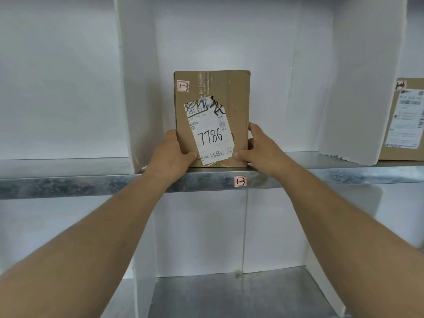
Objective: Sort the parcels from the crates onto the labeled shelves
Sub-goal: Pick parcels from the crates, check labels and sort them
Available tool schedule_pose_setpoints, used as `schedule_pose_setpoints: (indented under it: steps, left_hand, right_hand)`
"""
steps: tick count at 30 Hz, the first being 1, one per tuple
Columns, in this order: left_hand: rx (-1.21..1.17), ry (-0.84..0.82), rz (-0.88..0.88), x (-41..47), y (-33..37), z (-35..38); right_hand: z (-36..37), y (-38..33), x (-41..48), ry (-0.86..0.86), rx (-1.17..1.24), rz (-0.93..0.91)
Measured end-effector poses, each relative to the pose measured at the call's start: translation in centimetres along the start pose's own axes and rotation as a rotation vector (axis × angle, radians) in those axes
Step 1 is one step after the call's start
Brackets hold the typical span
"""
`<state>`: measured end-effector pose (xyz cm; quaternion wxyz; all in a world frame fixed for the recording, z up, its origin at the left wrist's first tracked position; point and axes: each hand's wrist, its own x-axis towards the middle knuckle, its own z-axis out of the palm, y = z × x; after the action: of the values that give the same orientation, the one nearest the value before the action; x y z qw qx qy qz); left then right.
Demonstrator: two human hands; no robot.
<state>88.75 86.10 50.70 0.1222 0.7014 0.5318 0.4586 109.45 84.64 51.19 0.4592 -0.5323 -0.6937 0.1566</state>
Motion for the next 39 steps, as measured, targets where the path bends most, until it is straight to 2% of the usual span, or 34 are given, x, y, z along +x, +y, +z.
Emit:
schedule_pose_setpoints:
  steps: [7,10,17,21,25,33,39]
  left_hand:
    - [0.028,-0.020,-0.009,-0.1,0.0,0.0]
    - [0.021,0.018,0.000,-0.7,-0.1,-0.3]
    - [0.283,0.221,0.198,-5.8,-0.6,-2.1]
    - [0.326,0.292,0.221,-9.5,-2.5,-3.6]
    - [0.420,0.339,0.130,-14.1,-6.0,-5.3]
    - [0.613,0.324,-0.250,-25.1,-14.7,-9.9]
    - [0.748,0.282,-0.504,-33.1,-20.4,-14.2]
  right_hand:
    - [0.2,0.0,-0.2,0.020,-0.057,0.030]
    - [0.2,-0.6,-0.9,0.099,-0.048,0.042]
    - [1.4,-3.8,-4.1,0.358,-0.413,-0.166]
    - [4.6,-5.3,-7.1,0.394,-0.378,-0.269]
    - [10.8,-6.6,-10.6,0.176,-0.320,-0.434]
    - [23.5,-6.8,-15.6,-0.280,-0.286,-0.539]
    - [32.2,-8.7,-20.3,-0.521,-0.297,-0.589]
